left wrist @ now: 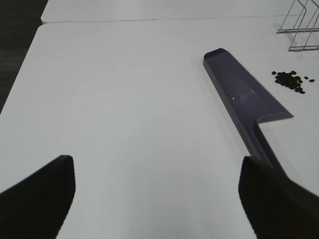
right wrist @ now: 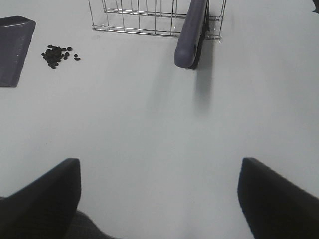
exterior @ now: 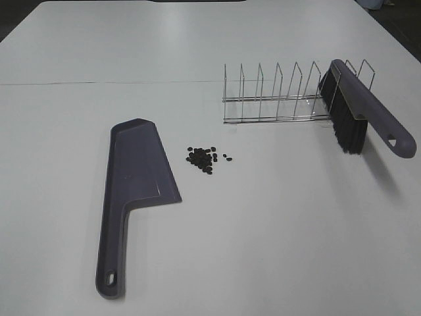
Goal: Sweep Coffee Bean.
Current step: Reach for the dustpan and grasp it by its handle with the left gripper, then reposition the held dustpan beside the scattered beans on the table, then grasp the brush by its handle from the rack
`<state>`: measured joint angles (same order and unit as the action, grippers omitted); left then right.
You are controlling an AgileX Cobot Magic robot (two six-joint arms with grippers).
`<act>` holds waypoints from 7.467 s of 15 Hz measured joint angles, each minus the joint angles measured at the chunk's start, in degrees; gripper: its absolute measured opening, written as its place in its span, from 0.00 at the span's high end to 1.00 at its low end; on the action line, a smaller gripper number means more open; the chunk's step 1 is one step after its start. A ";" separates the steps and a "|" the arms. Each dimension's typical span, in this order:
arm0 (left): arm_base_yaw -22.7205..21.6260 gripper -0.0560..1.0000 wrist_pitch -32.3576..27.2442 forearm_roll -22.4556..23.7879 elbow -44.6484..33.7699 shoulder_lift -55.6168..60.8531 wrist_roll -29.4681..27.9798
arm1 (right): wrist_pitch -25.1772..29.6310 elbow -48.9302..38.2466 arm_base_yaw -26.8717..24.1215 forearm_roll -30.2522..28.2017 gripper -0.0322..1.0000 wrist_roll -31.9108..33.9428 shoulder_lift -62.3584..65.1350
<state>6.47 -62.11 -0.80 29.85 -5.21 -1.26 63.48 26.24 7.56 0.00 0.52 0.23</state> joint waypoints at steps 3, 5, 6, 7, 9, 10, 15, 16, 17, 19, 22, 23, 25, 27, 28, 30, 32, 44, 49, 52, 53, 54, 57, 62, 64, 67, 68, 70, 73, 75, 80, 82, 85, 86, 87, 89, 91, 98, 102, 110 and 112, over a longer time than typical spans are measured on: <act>0.00 0.18 0.06 0.00 0.00 -7.56 0.00 | 0.00 0.00 0.00 0.00 0.24 0.00 0.00; 0.00 0.18 0.06 0.00 -0.06 -14.04 0.00 | 0.00 0.00 0.00 0.00 0.24 0.00 0.00; 0.00 0.18 0.06 0.00 -0.06 -16.16 0.00 | 0.00 0.00 0.00 0.00 0.24 0.00 0.00; 0.00 0.18 0.06 0.00 -0.06 -18.28 0.00 | 0.00 0.00 0.00 0.00 0.24 0.00 0.00; 0.00 0.18 0.11 0.00 -0.06 -21.94 -0.23 | 0.00 0.00 0.00 0.00 0.24 0.00 0.00; 0.00 0.18 0.11 0.00 -0.06 -22.86 -0.34 | 0.00 0.00 0.00 0.00 0.24 0.00 0.00; 0.00 0.18 1.49 1.43 1.20 -30.88 -9.51 | 0.00 0.00 0.00 0.00 0.24 0.00 0.00; 0.00 0.18 2.58 1.49 2.12 -31.86 -10.14 | 0.00 0.00 0.00 0.00 0.24 0.00 0.00; 0.00 0.18 3.21 1.49 3.15 -33.17 -10.77 | 0.00 0.00 0.00 0.00 0.24 0.00 0.00; 0.00 0.18 3.78 1.49 4.24 -35.87 -11.52 | 0.00 0.00 0.00 0.00 0.24 0.00 0.00; 0.00 0.18 4.58 1.49 7.73 -46.81 -12.26 | 0.00 0.00 0.00 0.00 0.24 0.00 0.00; 0.00 0.18 5.10 1.43 8.25 -48.47 -12.26 | 0.00 0.00 0.00 0.00 0.24 0.00 0.00; 0.00 0.19 6.93 0.23 10.14 -54.26 -12.32 | 0.00 0.00 0.00 0.00 0.24 0.00 0.00; 0.00 0.21 8.25 -2.29 12.49 -61.13 -11.57 | 0.00 0.00 0.00 0.00 0.24 0.00 0.00; 0.00 0.21 9.00 -3.72 13.75 -64.11 -10.43 | 0.00 0.00 0.00 0.00 0.24 0.00 0.00; 0.74 0.21 9.97 -6.82 18.16 -72.19 -7.51 | 0.00 0.00 0.00 0.00 0.24 0.00 0.00; 3.90 0.21 10.49 -7.45 21.77 -77.86 -7.33 | 0.00 0.00 0.00 0.00 0.24 0.00 0.00; 25.61 0.23 14.90 -10.37 32.72 -106.63 -16.50 | 0.00 0.00 0.00 0.00 0.24 0.00 0.00; 25.67 0.24 16.33 -10.71 32.72 -109.84 -17.25 | 0.00 0.00 0.00 0.00 0.24 0.00 0.00; 25.67 0.36 16.33 -10.08 32.95 -110.75 -17.42 | 0.00 0.00 0.00 0.00 0.24 0.00 0.00; 25.67 0.41 15.53 -9.28 33.23 -111.21 -17.59 | 0.00 0.00 0.00 0.00 0.24 0.00 0.00; 25.61 0.46 14.84 -9.11 33.35 -111.27 -17.59 | 0.00 0.00 0.00 0.00 0.24 0.00 0.00; 25.61 0.61 13.41 -7.51 33.46 -111.50 -17.76 | 0.00 0.00 0.00 0.00 0.24 0.00 0.00; 25.61 0.63 11.57 -3.04 33.46 -111.50 -17.48 | 0.00 0.00 0.00 0.00 0.24 0.00 0.00; 23.95 0.63 10.83 -0.34 33.29 -110.29 -17.59 | 0.00 0.00 0.00 0.00 0.24 0.00 0.00; 17.36 0.63 10.54 0.80 33.23 -105.42 -15.07 | -0.11 1.15 0.00 0.00 0.24 0.52 -0.29; 16.62 0.63 10.54 0.80 33.23 -104.62 -14.04 | -0.11 1.72 0.00 0.00 0.24 1.03 -0.97; 14.90 0.63 10.54 1.95 33.23 -103.08 -8.42 | -0.11 4.18 0.00 0.00 0.24 2.58 -6.47; 14.78 0.63 10.89 5.61 33.23 -103.02 -6.13 | 0.00 10.26 0.00 0.00 0.24 3.15 -18.28; 14.78 0.63 12.49 7.45 33.23 -103.02 -4.07 | 1.03 16.90 0.00 0.97 0.24 3.15 -29.28; 14.78 0.63 13.92 7.56 33.23 -103.02 -1.55 | 2.46 28.02 0.00 1.26 0.24 3.15 -47.44; 14.78 0.63 14.21 7.56 33.23 -103.02 -0.11 | 3.44 32.89 0.00 1.26 0.24 3.15 -54.89; 14.78 0.63 14.61 7.62 33.23 -103.02 0.23 | 4.81 41.65 0.00 1.26 0.24 2.98 -68.18; 14.78 0.63 14.61 7.51 33.23 -103.02 0.23 | 4.81 44.40 0.00 1.26 0.24 2.75 -71.73; 14.78 0.63 14.61 7.39 33.23 -103.02 0.23 | 4.87 46.70 0.00 1.26 0.24 2.52 -75.57; 14.78 0.63 14.61 7.39 33.23 -103.02 0.23 | 4.98 51.17 0.00 0.80 0.24 1.78 -82.62; 14.78 0.63 14.61 7.39 33.23 -103.02 0.23 | 4.93 54.37 0.00 0.00 0.24 -0.06 -87.78; 14.78 0.63 14.55 7.22 33.23 -103.02 0.23 | 6.30 75.57 -0.11 0.00 0.24 -4.07 -113.22; 14.78 0.63 14.50 7.10 33.23 -103.02 0.23 | 6.30 88.12 -4.07 1.49 0.24 -6.02 -124.16; 14.78 0.63 14.50 6.53 33.23 -103.02 0.23 | 6.36 89.09 -6.25 1.15 0.24 -6.02 -132.70; 14.78 0.63 14.50 5.84 33.23 -103.02 0.23 | 6.25 89.09 -6.25 0.00 0.24 -6.02 -134.42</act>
<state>21.26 -47.61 5.04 63.08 -108.23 -1.03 69.73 115.34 1.32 0.00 -5.50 -134.19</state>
